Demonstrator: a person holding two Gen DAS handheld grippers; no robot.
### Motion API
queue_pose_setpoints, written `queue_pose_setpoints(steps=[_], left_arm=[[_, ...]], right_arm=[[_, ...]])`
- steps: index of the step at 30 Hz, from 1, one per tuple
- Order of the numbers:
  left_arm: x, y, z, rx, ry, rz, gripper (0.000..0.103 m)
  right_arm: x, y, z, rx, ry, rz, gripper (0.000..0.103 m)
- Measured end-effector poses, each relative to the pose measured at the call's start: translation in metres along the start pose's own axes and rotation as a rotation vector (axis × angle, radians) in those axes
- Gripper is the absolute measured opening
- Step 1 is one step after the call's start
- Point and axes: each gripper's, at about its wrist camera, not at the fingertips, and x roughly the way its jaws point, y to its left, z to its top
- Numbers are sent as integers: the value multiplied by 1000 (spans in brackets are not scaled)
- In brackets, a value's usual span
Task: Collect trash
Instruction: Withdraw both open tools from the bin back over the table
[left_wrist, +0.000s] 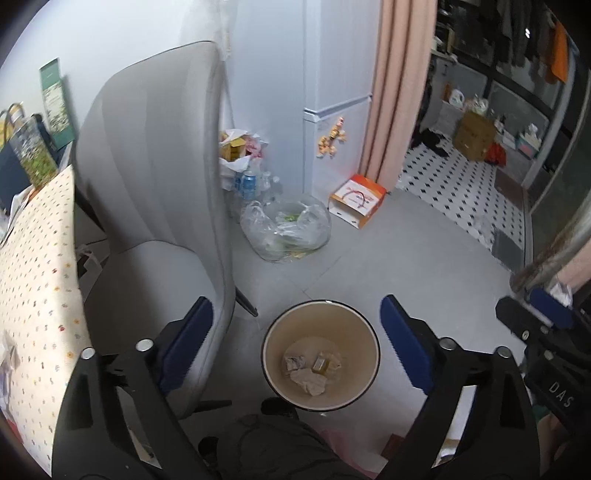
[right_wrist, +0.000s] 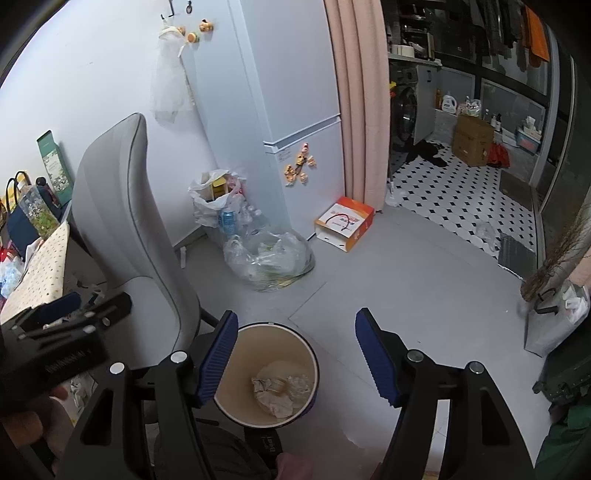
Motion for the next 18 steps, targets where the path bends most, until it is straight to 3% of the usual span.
queue_pose_setpoints(steps=[5,7,10,18], left_arm=[[-16,24,-2,-43,-23,24,97],[-26,35,-6,-57,-39,47,97],[-43,57,-12,-93,-68,73,97],[-89,118,-36,-226,-136,159,96]], right_arm=[[0,17,1,-29,0,28,75],[-1,26,1,-40,-7,40,86],[-8,45,2,-61,-27,74,94],[-24,109,3,-170,-50,171,95]])
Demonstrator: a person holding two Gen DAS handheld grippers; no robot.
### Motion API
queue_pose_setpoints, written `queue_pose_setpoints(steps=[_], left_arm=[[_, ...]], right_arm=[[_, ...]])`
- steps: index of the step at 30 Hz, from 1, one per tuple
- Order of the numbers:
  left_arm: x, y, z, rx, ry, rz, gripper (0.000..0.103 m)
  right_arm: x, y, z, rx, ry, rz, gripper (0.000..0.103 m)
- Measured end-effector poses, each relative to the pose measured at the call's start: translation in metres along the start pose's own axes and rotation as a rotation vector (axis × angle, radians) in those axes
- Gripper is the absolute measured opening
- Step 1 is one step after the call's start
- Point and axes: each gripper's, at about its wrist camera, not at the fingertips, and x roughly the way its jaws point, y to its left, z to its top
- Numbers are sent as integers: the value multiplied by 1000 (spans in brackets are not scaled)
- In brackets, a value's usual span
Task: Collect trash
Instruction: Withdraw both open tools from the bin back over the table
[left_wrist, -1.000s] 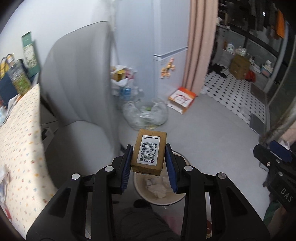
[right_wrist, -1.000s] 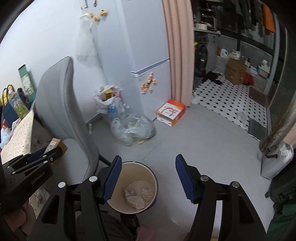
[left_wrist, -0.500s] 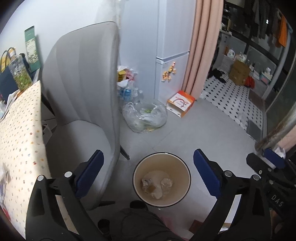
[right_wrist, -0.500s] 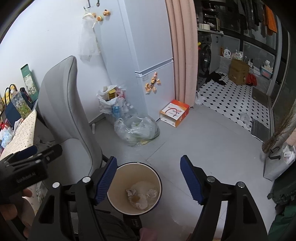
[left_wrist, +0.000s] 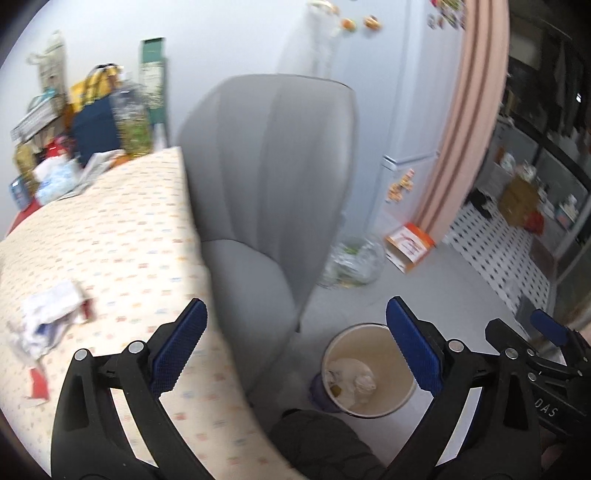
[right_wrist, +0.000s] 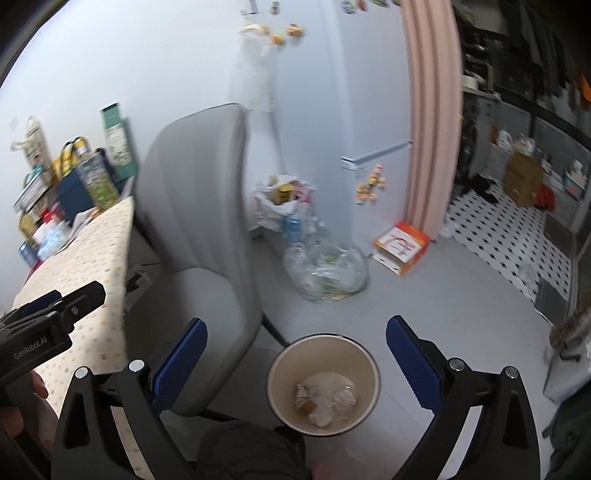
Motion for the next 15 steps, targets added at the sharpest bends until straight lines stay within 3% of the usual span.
queue_pose_setpoints(steps=[15], left_arm=[[-71,100,-20,-128,-110,123,96]], right_arm=[[-48,109,-15,-150,-65,129,95]])
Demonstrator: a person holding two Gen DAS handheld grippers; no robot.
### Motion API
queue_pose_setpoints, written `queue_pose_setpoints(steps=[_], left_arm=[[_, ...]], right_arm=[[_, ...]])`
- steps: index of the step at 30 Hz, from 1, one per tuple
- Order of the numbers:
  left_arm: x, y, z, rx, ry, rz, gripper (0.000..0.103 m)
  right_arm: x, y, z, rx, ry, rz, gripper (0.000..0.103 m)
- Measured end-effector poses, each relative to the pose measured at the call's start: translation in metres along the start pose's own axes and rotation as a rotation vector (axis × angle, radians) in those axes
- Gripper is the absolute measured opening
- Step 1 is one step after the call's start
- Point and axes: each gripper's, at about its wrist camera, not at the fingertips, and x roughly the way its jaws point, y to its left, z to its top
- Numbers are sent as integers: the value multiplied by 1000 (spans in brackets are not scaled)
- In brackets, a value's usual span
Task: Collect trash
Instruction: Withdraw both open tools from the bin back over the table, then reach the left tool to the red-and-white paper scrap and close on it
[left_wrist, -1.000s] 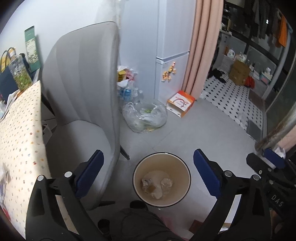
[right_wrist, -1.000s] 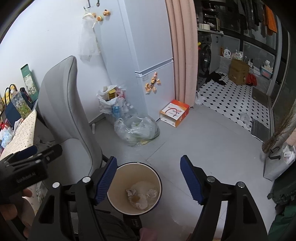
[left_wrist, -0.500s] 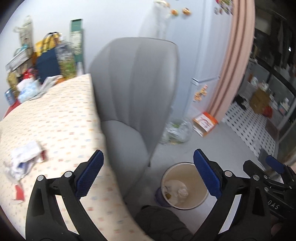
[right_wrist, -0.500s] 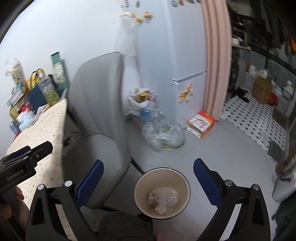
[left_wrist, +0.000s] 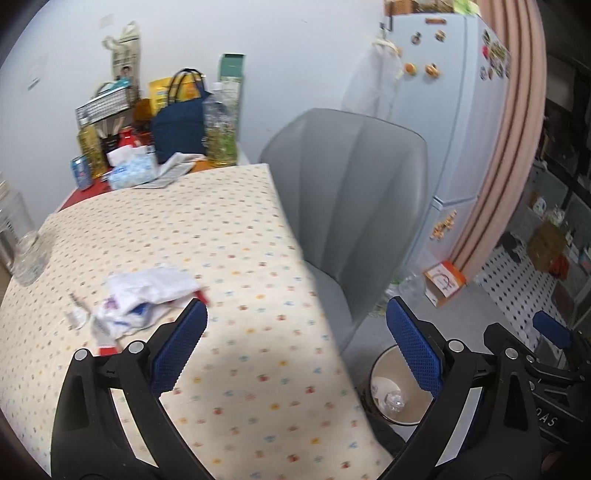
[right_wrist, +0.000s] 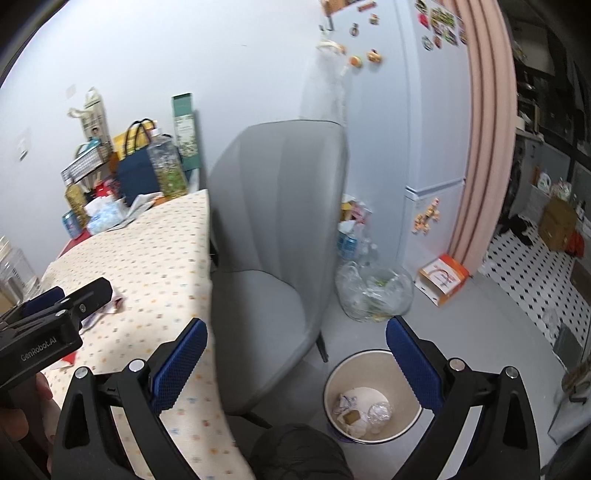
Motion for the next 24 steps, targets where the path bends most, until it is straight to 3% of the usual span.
queue_pose_setpoints(steps=[11,24], left_arm=[[-40,58,-14,-86,-46,72,96],[-63,118,-39,-162,-49,146,96]], right_arm=[[-30,61,-2,-92,-47,59,95],[-33,113,-11,-138,-48,89,95]])
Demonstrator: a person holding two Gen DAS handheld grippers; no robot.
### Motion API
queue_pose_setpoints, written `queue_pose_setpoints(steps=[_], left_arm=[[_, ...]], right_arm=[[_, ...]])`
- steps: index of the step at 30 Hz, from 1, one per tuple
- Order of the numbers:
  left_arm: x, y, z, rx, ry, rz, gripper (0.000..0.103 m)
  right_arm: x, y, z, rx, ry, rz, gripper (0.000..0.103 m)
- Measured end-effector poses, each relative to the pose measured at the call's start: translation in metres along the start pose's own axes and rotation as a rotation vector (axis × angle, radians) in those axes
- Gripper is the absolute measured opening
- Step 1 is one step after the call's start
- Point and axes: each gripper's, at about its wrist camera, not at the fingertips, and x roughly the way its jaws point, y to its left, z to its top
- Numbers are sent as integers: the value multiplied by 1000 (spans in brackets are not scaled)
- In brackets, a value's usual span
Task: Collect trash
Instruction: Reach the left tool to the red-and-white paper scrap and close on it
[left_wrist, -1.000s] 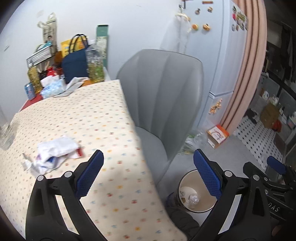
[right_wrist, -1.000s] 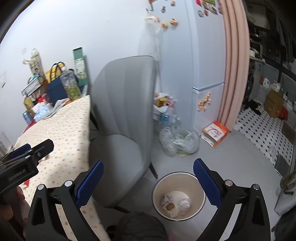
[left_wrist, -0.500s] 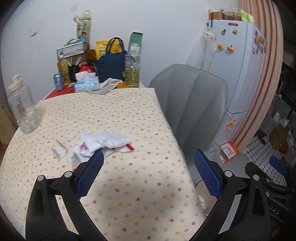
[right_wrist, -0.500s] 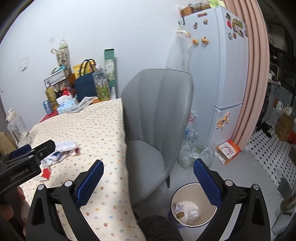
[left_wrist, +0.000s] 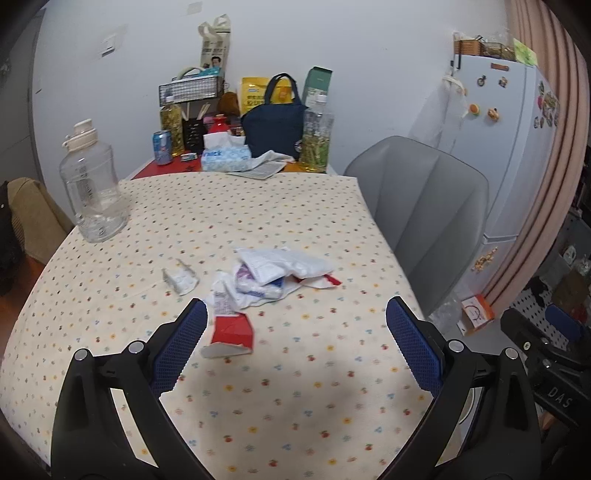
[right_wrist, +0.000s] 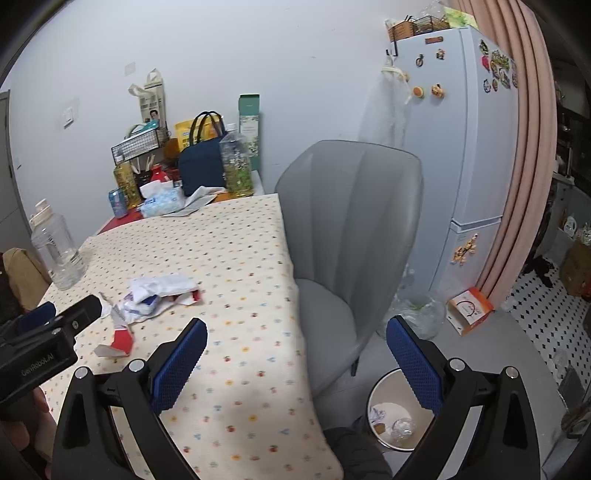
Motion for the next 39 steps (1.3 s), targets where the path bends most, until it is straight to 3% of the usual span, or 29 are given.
queue_pose_setpoints(steps=[5,28,34,39], left_arm=[[5,21,-8,-23,19,21,96],[79,61,-38,-96,179,102,96],[96,62,-43,-108,211,109,86],[106,60,-48,-114,250,103,68]], right_arm=[[-2,8,-4,11,-25,-32,95],[59,48,-29,-117,145,54,95],[62,48,-30,-114,153,57,95],[62,46,-31,-107,156,68,95]])
